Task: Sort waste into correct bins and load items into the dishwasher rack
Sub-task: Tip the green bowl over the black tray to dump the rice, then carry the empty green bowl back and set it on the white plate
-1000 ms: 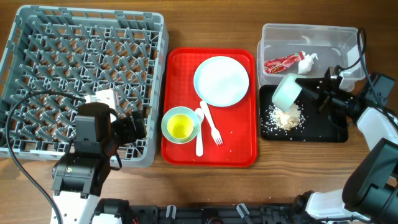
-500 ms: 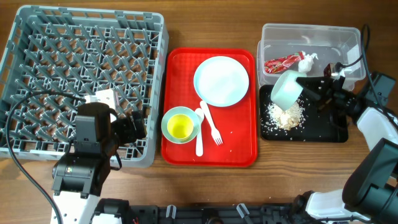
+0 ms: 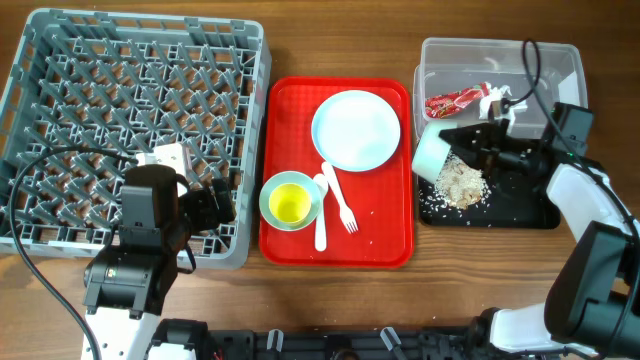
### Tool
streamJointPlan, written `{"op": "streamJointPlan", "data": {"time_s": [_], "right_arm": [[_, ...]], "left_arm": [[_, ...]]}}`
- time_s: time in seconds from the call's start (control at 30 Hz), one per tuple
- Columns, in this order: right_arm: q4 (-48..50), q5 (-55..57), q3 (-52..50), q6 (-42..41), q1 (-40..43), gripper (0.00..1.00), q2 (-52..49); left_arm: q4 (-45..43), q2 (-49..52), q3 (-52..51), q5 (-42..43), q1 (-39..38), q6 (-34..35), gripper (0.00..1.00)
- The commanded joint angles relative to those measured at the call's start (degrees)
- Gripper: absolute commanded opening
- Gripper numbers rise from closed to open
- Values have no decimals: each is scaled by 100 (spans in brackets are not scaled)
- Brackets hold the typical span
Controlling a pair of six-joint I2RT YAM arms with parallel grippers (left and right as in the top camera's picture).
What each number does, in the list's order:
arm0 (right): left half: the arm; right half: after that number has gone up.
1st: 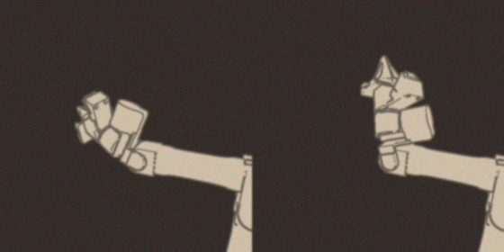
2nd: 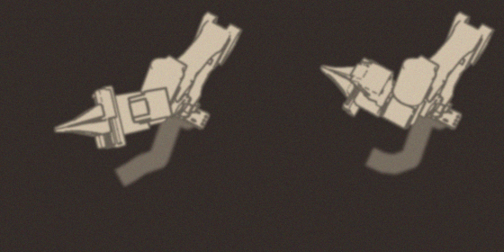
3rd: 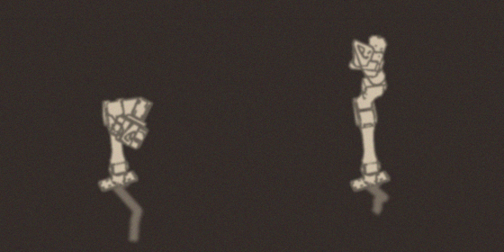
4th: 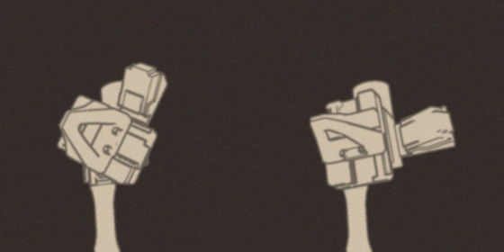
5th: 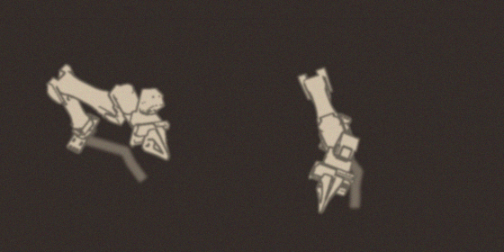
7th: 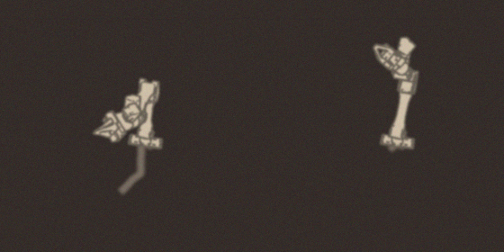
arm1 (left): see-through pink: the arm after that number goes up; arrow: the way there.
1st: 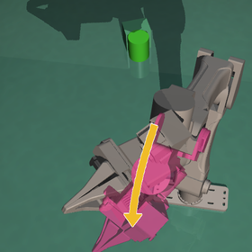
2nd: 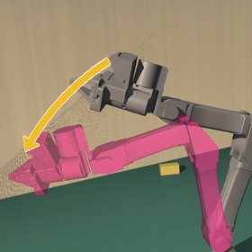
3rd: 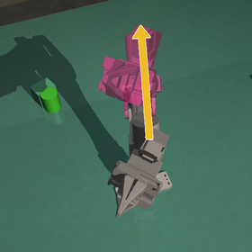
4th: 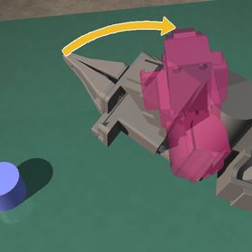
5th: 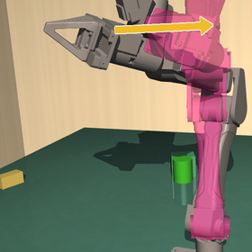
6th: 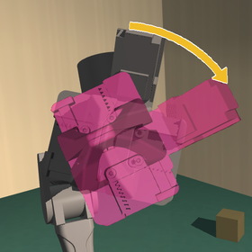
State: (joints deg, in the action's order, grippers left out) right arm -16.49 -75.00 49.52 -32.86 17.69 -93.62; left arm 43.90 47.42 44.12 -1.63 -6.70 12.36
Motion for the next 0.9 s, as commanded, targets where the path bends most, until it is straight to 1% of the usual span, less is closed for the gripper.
{"op": "streamJointPlan", "data": {"time_s": [0.0, 0.07, 0.17, 0.2, 0.23, 0.3, 0.6, 0.67, 0.7, 0.77, 0.8, 0.83, 0.87], "right_arm": [[17, 529, -13, 590, -66, 4, 372], [332, 42, -13, 616, -22, 4, 387], [1226, -1469, -13, 691, -15, 4, 385], [1419, -1803, -13, 684, -15, 4, 385], [1427, -1803, -15, 446, -15, 4, 387], [1429, -1801, -15, 306, -15, 4, 387], [1456, -1661, -13, 225, -24, 4, 387], [1556, -1528, -13, -109, -70, 4, 387], [1788, -1530, -13, -313, -122, 4, 402], [2522, -1532, -13, -940, -254, 4, 496], [3519, -1530, -13, -1700, -389, 4, 625], [5136, -1488, -13, -2896, -544, 4, 702], [6151, -1467, -13, -3801, -621, 4, 678]], "left_arm": [[-11, -15, 111, 50, -17, 48, 100], [-13, 2, 111, 48, -17, 48, 100], [-11, 76, 111, 50, -17, 50, 100], [-11, 101, 111, 50, -17, 50, 100], [-11, 133, 111, 50, -17, 50, 100], [-11, 186, 111, 50, -17, 50, 100], [-15, 203, 111, 50, -17, 50, 100], [-15, 203, 111, 50, -17, 48, 100], [-15, 203, 111, 50, -17, 50, 100], [-17, 203, 111, 50, -17, 48, 100], [-28, 203, 111, 50, -17, 48, 100], [-55, 203, 111, 50, -17, 50, 100], [-68, 203, 111, 50, -17, 50, 100]]}}
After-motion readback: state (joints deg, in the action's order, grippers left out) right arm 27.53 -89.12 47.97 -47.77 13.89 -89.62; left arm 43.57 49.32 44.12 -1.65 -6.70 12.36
